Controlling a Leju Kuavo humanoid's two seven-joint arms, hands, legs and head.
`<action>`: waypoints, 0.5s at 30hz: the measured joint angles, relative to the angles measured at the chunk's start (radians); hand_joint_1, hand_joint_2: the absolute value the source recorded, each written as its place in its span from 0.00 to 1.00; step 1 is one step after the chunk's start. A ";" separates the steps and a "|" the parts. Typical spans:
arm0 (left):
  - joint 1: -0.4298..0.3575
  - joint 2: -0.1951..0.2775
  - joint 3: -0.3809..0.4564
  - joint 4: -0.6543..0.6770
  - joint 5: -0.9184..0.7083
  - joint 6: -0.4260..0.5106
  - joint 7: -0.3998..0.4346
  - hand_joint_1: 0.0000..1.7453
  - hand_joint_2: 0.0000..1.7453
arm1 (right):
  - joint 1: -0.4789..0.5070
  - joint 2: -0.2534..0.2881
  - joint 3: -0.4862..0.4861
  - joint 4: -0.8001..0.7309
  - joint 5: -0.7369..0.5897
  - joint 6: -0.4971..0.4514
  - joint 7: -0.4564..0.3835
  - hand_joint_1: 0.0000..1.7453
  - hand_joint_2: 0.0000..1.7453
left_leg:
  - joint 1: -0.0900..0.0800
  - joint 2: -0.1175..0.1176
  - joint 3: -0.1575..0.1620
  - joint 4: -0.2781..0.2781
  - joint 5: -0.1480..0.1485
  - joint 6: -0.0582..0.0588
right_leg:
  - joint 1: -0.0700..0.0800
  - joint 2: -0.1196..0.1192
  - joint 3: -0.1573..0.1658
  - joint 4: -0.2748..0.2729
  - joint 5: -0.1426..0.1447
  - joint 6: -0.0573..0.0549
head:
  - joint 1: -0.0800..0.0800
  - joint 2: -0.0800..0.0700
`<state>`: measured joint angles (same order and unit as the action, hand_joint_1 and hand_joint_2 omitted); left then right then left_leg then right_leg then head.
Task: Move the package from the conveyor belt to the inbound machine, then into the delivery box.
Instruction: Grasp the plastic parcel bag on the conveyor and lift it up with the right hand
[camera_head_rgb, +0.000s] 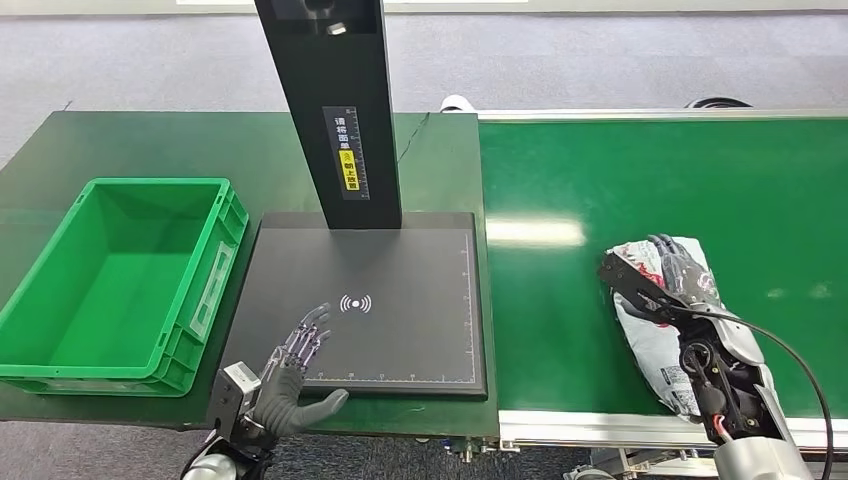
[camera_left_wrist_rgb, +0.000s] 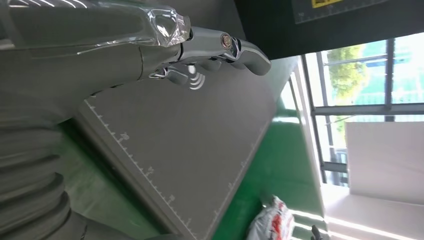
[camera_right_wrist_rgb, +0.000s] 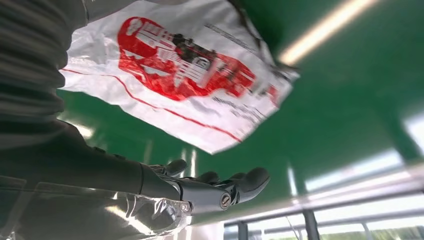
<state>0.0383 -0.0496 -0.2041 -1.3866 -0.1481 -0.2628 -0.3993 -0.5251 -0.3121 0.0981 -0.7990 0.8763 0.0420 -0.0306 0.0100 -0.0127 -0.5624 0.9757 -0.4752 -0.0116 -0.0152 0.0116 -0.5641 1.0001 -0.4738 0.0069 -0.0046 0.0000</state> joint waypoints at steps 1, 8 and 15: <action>0.003 0.001 0.001 0.000 -0.004 0.004 0.002 0.00 1.00 | -0.015 -0.007 0.014 0.030 0.007 0.015 0.015 0.00 1.00 | 0.000 0.000 0.000 0.000 0.000 0.000 | 0.000 0.000 0.000 0.000 0.000 0.000 | 0.000 0.000; 0.014 0.001 0.002 -0.007 -0.020 0.012 0.012 0.00 1.00 | -0.062 -0.054 0.088 0.176 0.043 0.078 0.093 0.00 1.00 | 0.000 -0.001 -0.002 0.000 0.000 0.001 | 0.000 -0.001 -0.001 0.000 0.000 0.001 | 0.000 0.000; 0.014 0.000 0.002 -0.007 -0.021 0.014 0.019 0.00 1.00 | -0.040 -0.092 0.146 0.206 0.080 0.121 0.140 0.00 1.00 | 0.000 -0.001 -0.002 0.000 -0.001 0.001 | 0.000 -0.001 -0.002 0.000 0.000 0.001 | 0.000 0.000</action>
<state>0.0527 -0.0496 -0.2026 -1.3936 -0.1690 -0.2491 -0.3802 -0.5655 -0.4039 0.2438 -0.5928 0.9563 0.1634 0.1091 0.0098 -0.0136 -0.5643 0.9759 -0.4757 -0.0108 -0.0154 0.0106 -0.5659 1.0000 -0.4742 0.0074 -0.0047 0.0000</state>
